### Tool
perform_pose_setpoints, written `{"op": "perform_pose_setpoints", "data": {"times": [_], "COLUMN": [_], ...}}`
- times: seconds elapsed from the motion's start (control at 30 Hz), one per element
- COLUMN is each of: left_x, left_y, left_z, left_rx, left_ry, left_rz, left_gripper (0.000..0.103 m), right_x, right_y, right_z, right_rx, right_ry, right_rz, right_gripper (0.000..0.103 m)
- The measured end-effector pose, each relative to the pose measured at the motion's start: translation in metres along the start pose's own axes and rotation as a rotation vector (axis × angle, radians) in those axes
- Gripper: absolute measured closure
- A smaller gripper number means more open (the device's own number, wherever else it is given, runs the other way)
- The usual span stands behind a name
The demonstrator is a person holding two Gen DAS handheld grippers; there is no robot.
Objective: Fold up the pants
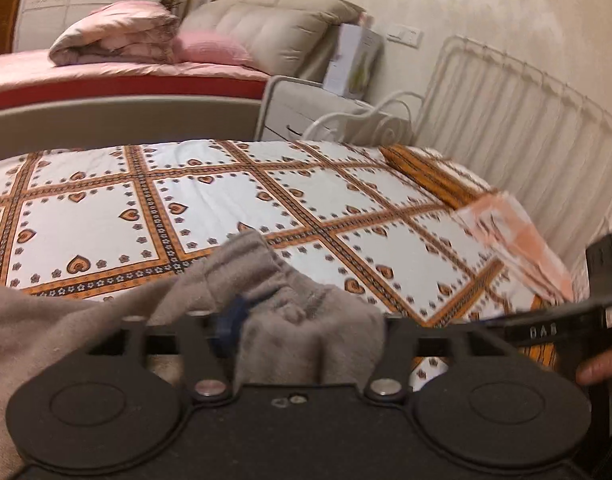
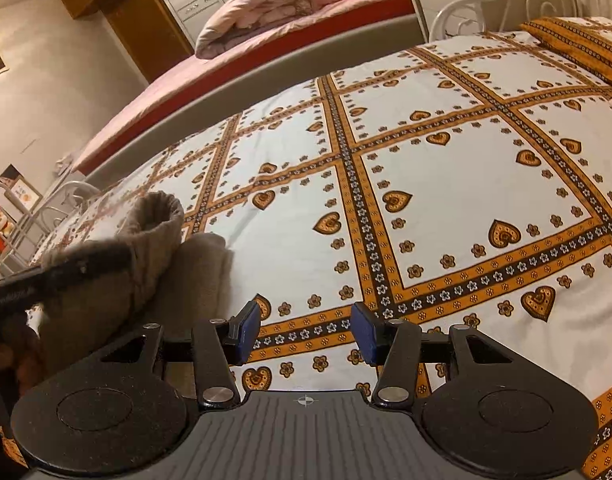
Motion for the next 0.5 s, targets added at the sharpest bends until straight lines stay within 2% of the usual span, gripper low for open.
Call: {"op": "perform_pose_setpoints", "data": {"times": [0.03,0.07,0.13,0.23,0.37,0.5], "left_x": [-0.003,-0.008,-0.024,-0.052,-0.093,-0.136], "left_y": [0.0,0.002,0.009,0.02,0.025,0.023], "left_z": [0.0,-0.001,-0.009,-0.031,-0.089,-0.141], "left_rx": [0.013,0.012,-0.027,-0.114,-0.249,-0.345], "left_ry": [0.009,0.023,0.003,-0.011,0.075,0.162], "left_rz": [0.012,0.029,0.05,0.102,0.152,0.191], "left_gripper": [0.021,0.02,0.014,0.012,0.012,0.012], "right_x": [0.0,0.0,-0.001,-0.003,0.0,0.003], "right_y": [-0.001,-0.002,-0.002,-0.001,-0.002,0.001], "right_z": [0.0,-0.001,-0.002,-0.007,-0.025,-0.055], "right_rx": [0.002,0.003,0.009,0.031,0.099,0.096], "right_ry": [0.0,0.001,0.002,0.029,0.166,0.285], "right_rz": [-0.002,-0.005,-0.005,0.002,-0.006,0.003], "right_gripper": [0.053,0.053,0.052,0.052,0.052,0.052]}}
Point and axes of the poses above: each gripper's, at about its wrist camera, not at the fingertips, and x roughly the way its jaws point, z to its right, y to its top, the point moved 8 cm from there along x, roughly the way its jaws point, and after that the axes turned 10 degrees about -x, right-handed, at the moved point
